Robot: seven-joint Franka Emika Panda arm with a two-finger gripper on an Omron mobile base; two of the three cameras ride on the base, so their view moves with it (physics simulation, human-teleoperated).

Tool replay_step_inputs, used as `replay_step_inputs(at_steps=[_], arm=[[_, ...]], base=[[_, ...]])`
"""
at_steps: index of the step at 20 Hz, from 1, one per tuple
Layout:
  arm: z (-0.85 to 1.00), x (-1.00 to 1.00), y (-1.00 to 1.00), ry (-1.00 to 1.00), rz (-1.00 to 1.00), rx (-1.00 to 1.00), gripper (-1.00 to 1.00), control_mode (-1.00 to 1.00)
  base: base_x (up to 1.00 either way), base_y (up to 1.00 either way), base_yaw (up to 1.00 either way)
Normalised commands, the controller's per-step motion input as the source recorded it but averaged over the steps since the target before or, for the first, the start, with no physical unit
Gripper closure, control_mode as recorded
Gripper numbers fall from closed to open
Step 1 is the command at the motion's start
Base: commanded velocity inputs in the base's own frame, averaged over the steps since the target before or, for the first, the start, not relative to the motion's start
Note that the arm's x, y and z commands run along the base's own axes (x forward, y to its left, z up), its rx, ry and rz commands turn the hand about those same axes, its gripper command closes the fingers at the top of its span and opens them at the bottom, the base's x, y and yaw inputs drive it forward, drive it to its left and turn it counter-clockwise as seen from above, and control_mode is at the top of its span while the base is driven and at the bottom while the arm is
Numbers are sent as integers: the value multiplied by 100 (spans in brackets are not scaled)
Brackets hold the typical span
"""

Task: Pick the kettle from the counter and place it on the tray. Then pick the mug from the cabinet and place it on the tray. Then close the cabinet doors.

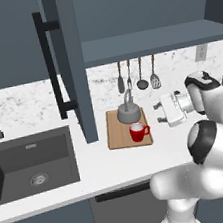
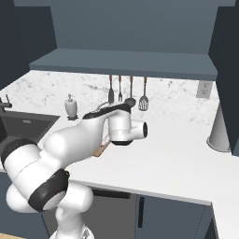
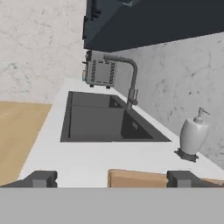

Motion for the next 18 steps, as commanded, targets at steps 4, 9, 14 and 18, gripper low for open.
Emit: replay_step_inputs(at_steps=[4, 9, 14, 18], arm=[[79, -58, 17, -19, 0, 0, -100, -100], [72, -54, 19, -18, 0, -2, -100, -100], [67, -47, 13, -12, 0, -5, -100, -100], [47, -43, 6, -3, -1, -4, -100, -100]], base=[[0, 0, 0], [0, 0, 0], [0, 0, 0], [0, 0, 0]])
